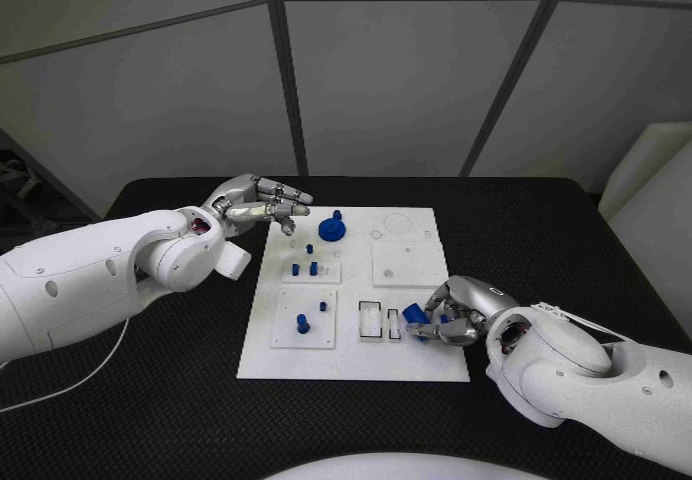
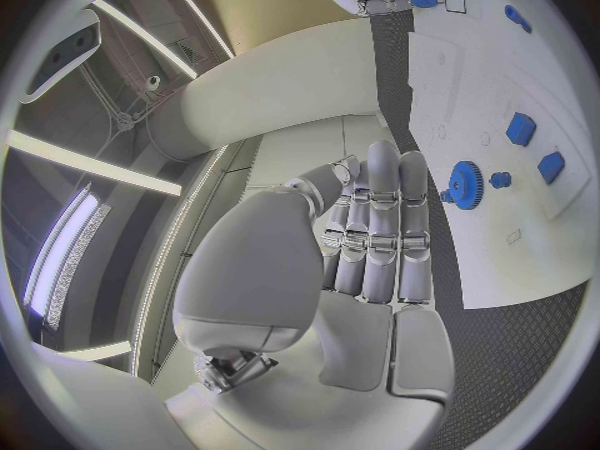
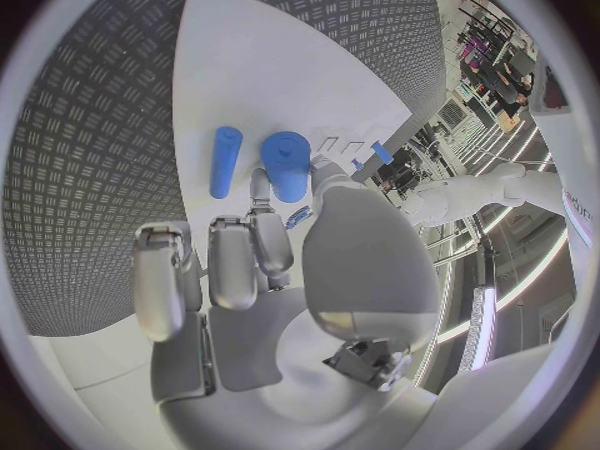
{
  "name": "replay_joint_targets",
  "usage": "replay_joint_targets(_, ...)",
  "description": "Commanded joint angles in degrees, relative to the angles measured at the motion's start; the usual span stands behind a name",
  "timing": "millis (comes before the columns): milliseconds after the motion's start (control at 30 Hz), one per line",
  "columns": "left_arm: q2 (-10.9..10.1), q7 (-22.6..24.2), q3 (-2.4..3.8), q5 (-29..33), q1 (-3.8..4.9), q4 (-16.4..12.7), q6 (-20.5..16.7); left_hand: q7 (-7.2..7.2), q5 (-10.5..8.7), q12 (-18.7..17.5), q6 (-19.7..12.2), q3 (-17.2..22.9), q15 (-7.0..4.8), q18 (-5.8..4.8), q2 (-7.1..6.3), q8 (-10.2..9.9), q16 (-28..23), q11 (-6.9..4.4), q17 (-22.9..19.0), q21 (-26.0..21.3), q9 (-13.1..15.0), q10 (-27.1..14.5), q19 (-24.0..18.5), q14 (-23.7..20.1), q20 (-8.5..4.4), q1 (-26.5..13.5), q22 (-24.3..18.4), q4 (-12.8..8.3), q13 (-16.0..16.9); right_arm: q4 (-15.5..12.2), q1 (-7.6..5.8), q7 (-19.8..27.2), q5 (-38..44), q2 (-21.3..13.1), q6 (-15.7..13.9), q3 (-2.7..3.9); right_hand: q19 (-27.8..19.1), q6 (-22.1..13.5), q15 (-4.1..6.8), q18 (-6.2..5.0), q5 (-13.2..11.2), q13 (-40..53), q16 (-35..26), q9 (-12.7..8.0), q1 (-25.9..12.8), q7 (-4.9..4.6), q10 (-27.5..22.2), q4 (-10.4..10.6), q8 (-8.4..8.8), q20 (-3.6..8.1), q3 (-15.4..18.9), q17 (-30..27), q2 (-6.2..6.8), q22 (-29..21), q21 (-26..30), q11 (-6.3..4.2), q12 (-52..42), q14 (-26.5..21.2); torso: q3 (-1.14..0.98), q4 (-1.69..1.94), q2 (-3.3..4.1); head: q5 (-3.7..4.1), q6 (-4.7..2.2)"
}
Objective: Assemble the parts on the task board
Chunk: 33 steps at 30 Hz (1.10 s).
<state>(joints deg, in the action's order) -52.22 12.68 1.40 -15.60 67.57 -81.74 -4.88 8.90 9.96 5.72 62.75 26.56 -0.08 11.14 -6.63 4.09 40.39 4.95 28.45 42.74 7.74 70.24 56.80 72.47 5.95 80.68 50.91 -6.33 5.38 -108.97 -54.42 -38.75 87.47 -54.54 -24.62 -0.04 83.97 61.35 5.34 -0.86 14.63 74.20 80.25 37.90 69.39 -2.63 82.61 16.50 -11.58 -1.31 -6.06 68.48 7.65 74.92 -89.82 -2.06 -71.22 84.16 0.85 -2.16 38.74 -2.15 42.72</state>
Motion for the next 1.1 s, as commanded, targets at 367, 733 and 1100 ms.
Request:
replay_joint_targets(367,-0.1,0.2,0.04,0.2,-0.01,-0.2,0.6,0.23,-0.16,-0.1,-0.3,-0.3,0.16,-0.67,0.2,-0.2,-0.4,0.1,-0.1,-0.4,-0.1,-0.3,-0.3,0.2,0.07,-0.4,0.0,-0.2,0.1,-4.0,-0.17,3.6,-5.2,-0.5,-10.6,0.19,6.0,1.2,0.55,0.86,1.0,0.0,0.2,1.9,-0.6,0.72,0.2,0.3,0.13,0.7,0.0,0.0,-0.71,15.1,-0.2,-0.2,0.0,2.1,0.11,0.11,0.14,0.23,-0.41)
replay_joint_targets(733,-0.2,0.0,0.04,0.2,-0.01,-0.5,0.6,0.23,-0.16,-0.1,-0.3,-0.3,0.16,-0.67,0.2,-0.2,-0.4,0.1,-0.1,-0.4,-0.1,-0.3,-0.3,0.2,0.07,-0.4,0.0,-0.2,0.1,-1.3,-0.19,1.9,-7.4,3.8,-5.3,0.22,6.0,3.5,0.86,0.86,1.0,-0.1,0.1,3.3,-4.0,1.37,0.2,0.4,0.21,0.94,0.3,-0.1,-1.39,15.1,-0.2,-0.65,0.7,2.1,0.16,0.23,0.15,0.05,-0.25)
replay_joint_targets(1100,-0.1,-0.1,0.04,0.2,0.0,-0.5,0.6,0.23,-0.16,-0.1,-0.3,-0.3,0.16,-0.67,0.2,-0.2,-0.4,0.1,-0.1,-0.4,-0.1,-0.3,-0.3,0.2,0.07,-0.4,0.0,-0.2,0.1,1.0,-0.2,0.2,-6.8,7.3,-4.4,0.27,6.0,4.5,1.05,0.86,0.9,0.0,0.2,3.8,-5.5,1.64,0.3,0.4,0.3,1.13,0.4,0.3,-1.47,15.1,-0.2,-0.88,0.8,2.1,0.03,0.0,0.13,-0.43,-0.2)
